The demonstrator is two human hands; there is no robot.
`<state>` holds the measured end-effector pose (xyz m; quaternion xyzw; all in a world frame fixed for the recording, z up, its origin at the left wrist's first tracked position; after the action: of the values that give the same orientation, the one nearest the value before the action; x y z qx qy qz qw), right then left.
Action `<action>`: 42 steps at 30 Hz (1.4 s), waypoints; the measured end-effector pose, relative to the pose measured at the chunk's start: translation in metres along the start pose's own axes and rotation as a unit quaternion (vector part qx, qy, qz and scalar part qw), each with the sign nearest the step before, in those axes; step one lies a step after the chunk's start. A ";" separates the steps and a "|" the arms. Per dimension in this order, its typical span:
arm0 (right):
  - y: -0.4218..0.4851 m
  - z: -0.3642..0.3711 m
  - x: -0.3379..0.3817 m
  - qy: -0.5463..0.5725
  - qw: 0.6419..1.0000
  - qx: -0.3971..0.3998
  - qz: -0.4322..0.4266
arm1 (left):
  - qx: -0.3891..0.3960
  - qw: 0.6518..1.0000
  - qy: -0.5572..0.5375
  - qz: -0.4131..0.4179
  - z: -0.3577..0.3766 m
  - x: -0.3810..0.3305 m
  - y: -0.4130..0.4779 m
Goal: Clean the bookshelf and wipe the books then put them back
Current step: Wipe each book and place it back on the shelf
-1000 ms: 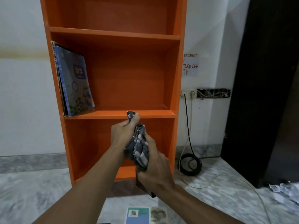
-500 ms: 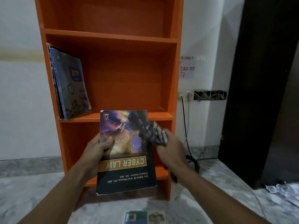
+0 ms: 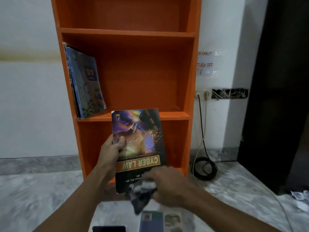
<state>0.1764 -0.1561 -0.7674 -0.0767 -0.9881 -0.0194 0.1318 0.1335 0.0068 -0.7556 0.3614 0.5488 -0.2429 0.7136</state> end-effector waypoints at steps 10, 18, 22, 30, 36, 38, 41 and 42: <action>0.022 -0.079 0.001 -0.141 0.944 -0.294 0.055 | 0.052 0.996 -0.047 -0.047 0.026 0.002 -0.005; 0.015 -0.040 0.022 0.008 1.000 0.011 0.026 | -0.001 0.999 -0.047 -0.024 0.007 0.000 -0.005; 0.001 -0.146 0.023 0.028 0.943 -0.330 0.019 | 0.044 0.995 -0.084 -0.040 0.029 -0.004 -0.005; 0.014 -0.006 0.018 -0.219 0.967 -0.121 -0.050 | 0.027 0.993 -0.110 -0.037 0.027 0.005 -0.001; 0.008 -0.057 0.004 0.112 0.985 -0.130 0.012 | -0.014 0.999 -0.042 -0.007 0.008 0.006 0.002; -0.002 -0.117 -0.002 0.102 0.948 -0.300 0.001 | -0.003 0.999 -0.036 -0.020 0.010 0.010 0.001; -0.010 -0.146 -0.009 -0.050 0.901 -0.429 0.024 | 0.018 0.998 -0.042 -0.039 0.016 0.012 0.000; -0.006 -0.132 -0.016 -0.065 0.909 -0.410 0.047 | 0.016 0.998 -0.049 -0.037 0.017 0.009 0.000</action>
<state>0.2246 -0.1717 -0.6442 -0.1710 -0.8948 -0.4117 0.0250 0.1467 -0.0060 -0.7619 0.3403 0.5221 -0.2951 0.7242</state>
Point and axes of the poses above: each hand's wrist, its own y-axis towards the middle knuckle, its own z-axis out of the palm, x = y × z, the point moved 8 cm from there along y, towards the middle knuckle, and after that the axes turned 10 degrees about x, right-handed, at the moved point
